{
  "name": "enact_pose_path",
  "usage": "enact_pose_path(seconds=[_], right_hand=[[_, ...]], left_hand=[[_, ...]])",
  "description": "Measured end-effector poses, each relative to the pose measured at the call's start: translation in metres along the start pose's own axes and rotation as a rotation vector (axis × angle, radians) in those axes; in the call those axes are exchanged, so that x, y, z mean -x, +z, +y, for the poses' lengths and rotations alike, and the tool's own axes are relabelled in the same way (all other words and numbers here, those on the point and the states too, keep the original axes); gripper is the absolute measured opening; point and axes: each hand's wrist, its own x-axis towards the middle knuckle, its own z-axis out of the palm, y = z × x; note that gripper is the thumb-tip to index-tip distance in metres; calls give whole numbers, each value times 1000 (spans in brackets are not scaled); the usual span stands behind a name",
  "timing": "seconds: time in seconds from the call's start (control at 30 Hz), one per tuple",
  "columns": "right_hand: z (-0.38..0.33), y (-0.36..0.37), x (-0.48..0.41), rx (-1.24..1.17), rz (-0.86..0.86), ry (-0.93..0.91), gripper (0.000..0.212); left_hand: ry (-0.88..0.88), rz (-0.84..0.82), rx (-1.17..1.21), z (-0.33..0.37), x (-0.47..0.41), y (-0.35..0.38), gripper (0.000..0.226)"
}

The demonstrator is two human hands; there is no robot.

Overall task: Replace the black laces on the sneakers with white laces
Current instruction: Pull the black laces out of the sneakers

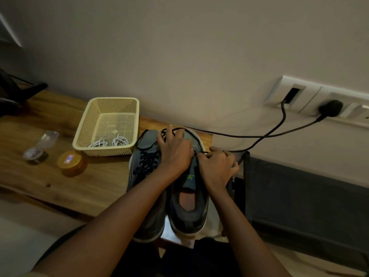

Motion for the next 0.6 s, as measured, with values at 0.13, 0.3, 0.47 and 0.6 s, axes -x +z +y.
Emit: enact_pose_path(seconds=[0.13, 0.3, 0.47, 0.6], right_hand=[[3, 3, -1, -36, -2, 37, 21], [6, 4, -1, -59, -8, 58, 23], [4, 5, -2, -46, -7, 57, 22], [4, 5, -1, -27, 7, 40, 22]], left_hand=[[33, 102, 83, 2, -1, 4, 15], [-150, 455, 403, -3, -2, -1, 12], [-9, 460, 351, -2, -1, -1, 19], [92, 247, 124, -1, 1, -3, 21]])
